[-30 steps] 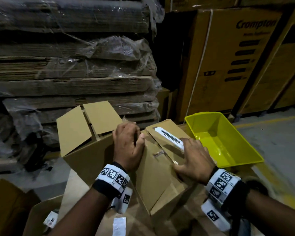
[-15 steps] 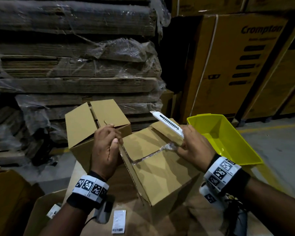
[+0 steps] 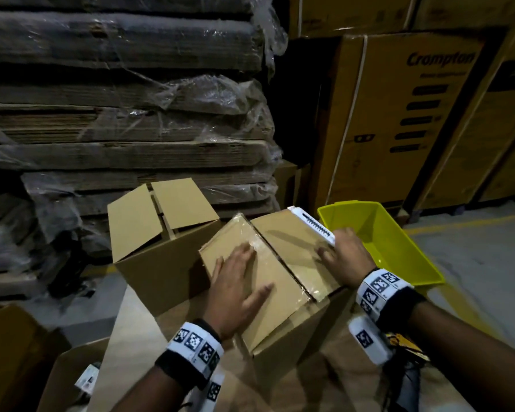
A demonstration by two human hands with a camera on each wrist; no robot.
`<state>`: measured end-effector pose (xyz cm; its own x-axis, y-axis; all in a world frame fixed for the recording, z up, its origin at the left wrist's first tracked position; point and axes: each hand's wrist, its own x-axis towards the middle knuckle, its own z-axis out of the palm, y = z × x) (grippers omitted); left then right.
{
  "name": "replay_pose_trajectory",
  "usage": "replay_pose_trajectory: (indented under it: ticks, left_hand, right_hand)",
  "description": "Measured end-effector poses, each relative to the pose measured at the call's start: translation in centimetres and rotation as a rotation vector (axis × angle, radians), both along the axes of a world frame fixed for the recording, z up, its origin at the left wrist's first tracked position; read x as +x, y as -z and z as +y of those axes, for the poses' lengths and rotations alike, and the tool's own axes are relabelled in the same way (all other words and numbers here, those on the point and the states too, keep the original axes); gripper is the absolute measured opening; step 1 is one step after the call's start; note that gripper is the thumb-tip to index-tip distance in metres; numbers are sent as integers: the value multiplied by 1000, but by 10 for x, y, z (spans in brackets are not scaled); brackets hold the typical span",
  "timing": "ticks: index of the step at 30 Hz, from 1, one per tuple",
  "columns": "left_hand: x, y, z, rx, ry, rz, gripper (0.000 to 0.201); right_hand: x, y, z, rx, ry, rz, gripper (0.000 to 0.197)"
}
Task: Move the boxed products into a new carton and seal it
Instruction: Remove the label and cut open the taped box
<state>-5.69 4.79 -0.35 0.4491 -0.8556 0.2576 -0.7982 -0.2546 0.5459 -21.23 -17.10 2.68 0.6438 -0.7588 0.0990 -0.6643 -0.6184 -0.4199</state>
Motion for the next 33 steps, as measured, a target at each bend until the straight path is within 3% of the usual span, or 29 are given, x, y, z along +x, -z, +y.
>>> replay_pose_trajectory:
  ticks: [5, 7, 9, 11, 13, 17, 21, 22, 25, 28, 30, 33]
  left_hand:
    - [-5, 9, 3, 93, -88, -76, 71]
    - [-8, 9, 6, 123, -226, -74, 79]
    - [-14, 7, 12, 73, -407, 75, 101]
    - [-17, 4, 17, 15, -475, 225, 110]
    - [-9, 1, 15, 30, -461, 275, 107]
    - [22, -17, -8, 156, -244, 151, 88]
    - [32, -25, -13, 183, -75, 4, 42]
    - [29, -24, -9, 169, -53, -20, 40]
    - [7, -22, 16, 236, -42, 25, 82]
    - [-20, -22, 48, 327, -95, -83, 106]
    - [-30, -15, 67, 313, -151, -72, 106]
    - [-32, -4, 78, 89, -179, 171, 91]
  right_hand:
    - [-15, 22, -9, 148, 26, -2, 41]
    - [-20, 22, -5, 155, 19, 4, 47]
    - [-27, 19, 3, 153, 21, 20, 51]
    - [-36, 14, 13, 143, 44, 27, 55]
    - [-47, 13, 32, 123, 59, 50, 60]
    - [-68, 25, 86, 121, -3, 83, 88]
    - [-78, 27, 105, 86, -81, 103, 70]
    - [-77, 22, 99, 72, -82, 89, 66]
    - [-68, 11, 68, -49, -52, -30, 55]
    - [-55, 15, 33, -124, -80, -38, 67]
    - [-48, 16, 25, 37, -91, -41, 66]
    - [-46, 15, 27, 134, -51, -47, 60]
